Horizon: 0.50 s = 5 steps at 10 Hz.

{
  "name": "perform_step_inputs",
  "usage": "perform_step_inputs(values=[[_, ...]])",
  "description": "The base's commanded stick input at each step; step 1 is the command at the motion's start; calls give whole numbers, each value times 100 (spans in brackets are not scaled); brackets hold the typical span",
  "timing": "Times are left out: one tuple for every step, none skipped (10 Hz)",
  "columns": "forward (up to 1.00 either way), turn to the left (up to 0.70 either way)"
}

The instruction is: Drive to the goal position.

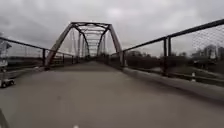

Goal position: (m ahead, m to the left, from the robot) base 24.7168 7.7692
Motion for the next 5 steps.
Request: perform_step_inputs(values=[[70, 0], [70, 0], [70, 0], [70, 0], [70, 0]])
